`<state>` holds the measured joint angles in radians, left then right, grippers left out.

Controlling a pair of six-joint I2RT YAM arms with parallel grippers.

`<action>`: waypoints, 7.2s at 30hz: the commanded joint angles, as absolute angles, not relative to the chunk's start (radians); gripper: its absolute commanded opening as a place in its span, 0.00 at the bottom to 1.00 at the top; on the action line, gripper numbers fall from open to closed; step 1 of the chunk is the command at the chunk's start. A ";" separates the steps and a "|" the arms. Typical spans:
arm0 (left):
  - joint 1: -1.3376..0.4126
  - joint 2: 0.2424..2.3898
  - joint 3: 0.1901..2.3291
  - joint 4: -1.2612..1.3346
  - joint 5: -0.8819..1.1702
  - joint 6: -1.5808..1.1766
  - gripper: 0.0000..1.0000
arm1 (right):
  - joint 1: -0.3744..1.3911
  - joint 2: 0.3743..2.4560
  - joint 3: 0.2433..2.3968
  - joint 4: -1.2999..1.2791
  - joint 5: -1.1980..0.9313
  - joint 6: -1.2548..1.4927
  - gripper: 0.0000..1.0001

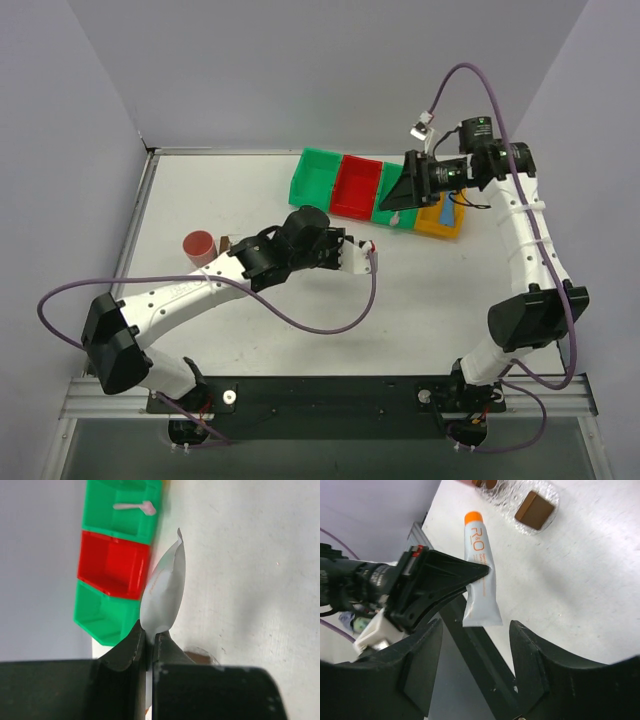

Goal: Prepare toiletry sets of a toothbrush and toothpaste on the tray

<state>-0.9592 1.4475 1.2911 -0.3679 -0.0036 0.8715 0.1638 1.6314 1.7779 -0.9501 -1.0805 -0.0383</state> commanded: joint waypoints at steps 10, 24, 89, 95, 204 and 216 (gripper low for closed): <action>-0.583 1.227 1.067 -0.036 0.213 0.405 0.00 | 0.052 1.582 1.865 -0.959 -1.151 -0.003 0.54; -0.278 1.226 0.715 0.809 0.483 -0.265 0.00 | 0.055 1.623 1.812 -0.957 -1.138 -0.049 0.54; -0.262 1.514 0.474 1.249 0.362 -0.449 0.00 | 0.078 1.605 1.759 -0.956 -1.134 -0.074 0.54; -0.262 1.523 0.469 1.262 0.362 -0.448 0.00 | 0.078 1.606 1.756 -0.956 -1.134 -0.077 0.54; -0.232 1.522 0.502 1.393 0.453 -0.423 0.00 | 0.110 1.690 1.905 -1.002 -1.097 -0.126 0.54; -0.215 1.502 0.598 1.408 0.691 -0.580 0.00 | 0.208 1.758 2.092 -1.121 -0.994 -0.270 0.54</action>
